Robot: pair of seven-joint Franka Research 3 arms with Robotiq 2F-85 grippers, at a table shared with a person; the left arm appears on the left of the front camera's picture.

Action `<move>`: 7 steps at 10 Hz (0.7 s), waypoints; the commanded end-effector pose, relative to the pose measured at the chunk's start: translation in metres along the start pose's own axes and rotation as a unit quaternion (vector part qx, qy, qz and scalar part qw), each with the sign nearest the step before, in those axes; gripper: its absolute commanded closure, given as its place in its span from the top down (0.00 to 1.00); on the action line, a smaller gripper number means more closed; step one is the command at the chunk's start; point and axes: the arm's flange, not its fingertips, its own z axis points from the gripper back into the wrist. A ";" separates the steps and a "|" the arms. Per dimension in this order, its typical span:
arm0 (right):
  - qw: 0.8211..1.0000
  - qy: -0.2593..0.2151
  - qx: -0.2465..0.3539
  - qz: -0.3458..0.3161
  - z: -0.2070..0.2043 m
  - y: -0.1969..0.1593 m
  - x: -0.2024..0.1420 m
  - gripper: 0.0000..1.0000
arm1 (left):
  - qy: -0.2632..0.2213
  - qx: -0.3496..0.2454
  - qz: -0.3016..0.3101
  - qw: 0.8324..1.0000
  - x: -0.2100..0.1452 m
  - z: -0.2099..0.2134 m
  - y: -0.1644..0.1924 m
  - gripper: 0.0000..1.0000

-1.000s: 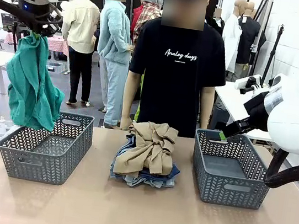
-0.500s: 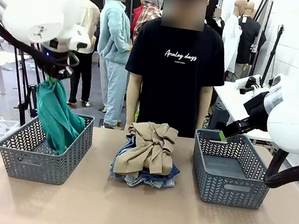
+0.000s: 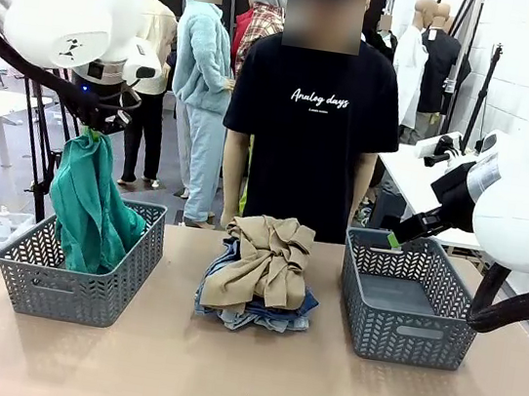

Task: Sort the tops and bottoms.
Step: Sort the clothes according to human instructions.

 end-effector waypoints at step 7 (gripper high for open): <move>1.000 -0.001 0.006 -0.002 -0.003 -0.001 0.000 1.00 | 0.122 -0.096 0.016 0.988 -0.032 -0.105 -0.036 0.00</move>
